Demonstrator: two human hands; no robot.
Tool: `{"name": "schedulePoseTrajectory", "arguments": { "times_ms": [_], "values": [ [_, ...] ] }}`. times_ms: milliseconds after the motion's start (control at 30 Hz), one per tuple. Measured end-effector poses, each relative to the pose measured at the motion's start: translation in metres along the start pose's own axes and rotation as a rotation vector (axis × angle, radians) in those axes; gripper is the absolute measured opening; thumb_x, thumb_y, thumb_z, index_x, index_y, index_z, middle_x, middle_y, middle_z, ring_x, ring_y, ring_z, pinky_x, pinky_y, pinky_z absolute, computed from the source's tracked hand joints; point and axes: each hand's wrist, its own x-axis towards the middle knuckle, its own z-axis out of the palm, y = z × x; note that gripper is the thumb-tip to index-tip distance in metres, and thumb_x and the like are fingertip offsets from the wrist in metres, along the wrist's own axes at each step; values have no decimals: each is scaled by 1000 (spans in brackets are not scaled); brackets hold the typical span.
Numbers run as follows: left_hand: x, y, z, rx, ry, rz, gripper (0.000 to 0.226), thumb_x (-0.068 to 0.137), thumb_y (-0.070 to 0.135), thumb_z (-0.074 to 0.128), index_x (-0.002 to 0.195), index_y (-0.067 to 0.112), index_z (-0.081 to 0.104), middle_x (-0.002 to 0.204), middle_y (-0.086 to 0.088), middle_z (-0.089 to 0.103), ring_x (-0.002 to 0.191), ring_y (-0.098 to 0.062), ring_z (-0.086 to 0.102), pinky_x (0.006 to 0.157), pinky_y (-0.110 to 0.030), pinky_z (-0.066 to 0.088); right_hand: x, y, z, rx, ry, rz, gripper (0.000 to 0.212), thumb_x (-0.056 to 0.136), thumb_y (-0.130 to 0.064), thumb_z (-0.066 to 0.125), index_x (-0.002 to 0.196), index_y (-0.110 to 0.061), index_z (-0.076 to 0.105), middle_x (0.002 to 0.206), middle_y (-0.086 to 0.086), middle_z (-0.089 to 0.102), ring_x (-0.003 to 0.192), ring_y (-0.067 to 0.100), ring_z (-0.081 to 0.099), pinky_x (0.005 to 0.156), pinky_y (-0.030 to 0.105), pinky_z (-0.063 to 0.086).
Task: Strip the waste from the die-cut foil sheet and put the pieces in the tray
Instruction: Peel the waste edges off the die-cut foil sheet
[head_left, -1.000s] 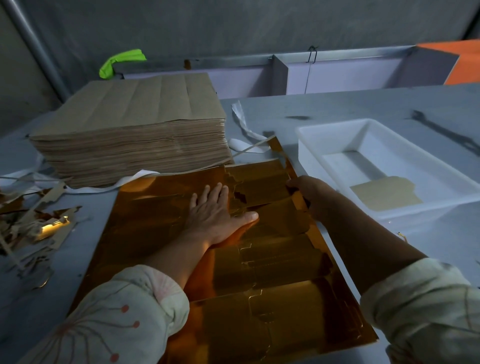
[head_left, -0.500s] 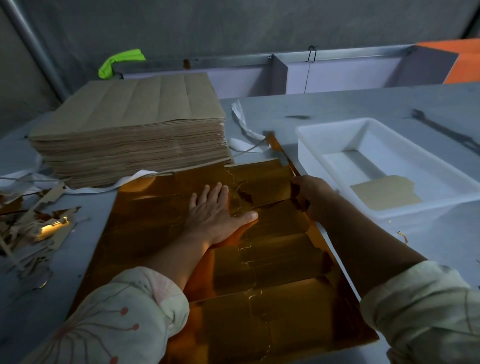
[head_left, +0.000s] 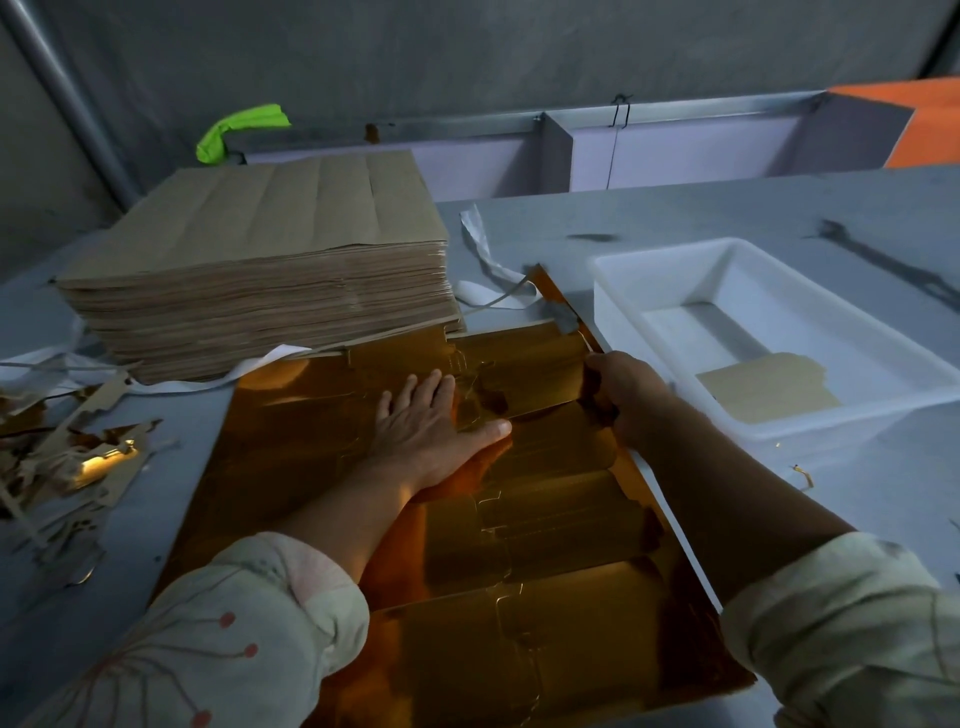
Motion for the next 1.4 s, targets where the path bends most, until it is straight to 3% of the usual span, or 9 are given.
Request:
{"name": "schedulePoseTrajectory", "arguments": {
  "times_ms": [267,400,467,633,767,933,1067,1267,1400],
  "values": [
    [15,18,-27,-614,120,-220,52,92,42,61,141,32,44,146,-6,41,129,-30,44,88,-37,40,0,1,-2,-44,-62,-62,17,102,-29,48,91,-17,52,85,8,55,79,23,58,72,33,49],
    [26,31,-37,-739,166,-194,50,93,8,59,138,30,49,141,-4,51,100,-13,56,70,-26,47,-4,1,-3,-55,-100,-66,19,102,-36,47,96,-18,52,96,12,57,93,30,61,78,37,52],
    [27,36,-37,-742,135,-180,55,93,-3,53,139,28,49,140,-4,52,105,-16,59,78,-30,54,-4,2,-3,-39,-111,-67,19,101,-35,48,97,-18,53,95,11,57,91,29,60,78,37,52],
    [24,34,-34,-793,118,-219,44,95,3,53,133,25,54,141,-7,49,119,-28,55,84,-32,49,-1,4,-2,-39,-102,-82,19,101,-33,49,96,-16,54,88,9,56,83,25,58,75,35,52],
    [26,29,-33,-904,181,-239,37,95,5,55,128,21,58,132,-6,56,91,-11,57,68,-23,45,0,4,-2,-24,-102,-70,19,102,-34,48,96,-17,54,89,9,57,79,23,59,64,30,51],
    [29,30,-26,-958,226,-286,30,96,4,54,121,17,63,125,-7,60,104,-18,57,80,-27,50,1,5,-2,-3,-92,-31,23,101,-34,49,93,-14,55,105,20,63,101,35,64,88,42,54],
    [33,31,-23,-987,232,-316,28,96,3,53,118,17,63,124,-8,60,108,-23,60,91,-38,55,1,6,-3,70,-88,34,25,98,-38,55,96,-13,56,102,14,65,93,31,64,75,39,54],
    [33,32,-23,-1027,231,-326,30,98,4,49,117,22,64,122,-7,63,99,-18,61,62,-21,49,5,10,-10,135,-95,63,25,95,-36,58,104,-13,57,109,17,67,100,33,65,87,45,55],
    [29,34,-23,-1004,244,-307,25,98,10,53,117,23,61,118,-4,63,95,-16,60,58,-19,43,2,9,-10,135,-110,56,24,95,-38,58,101,-15,56,97,13,67,88,28,66,65,37,53]
  ]
}}
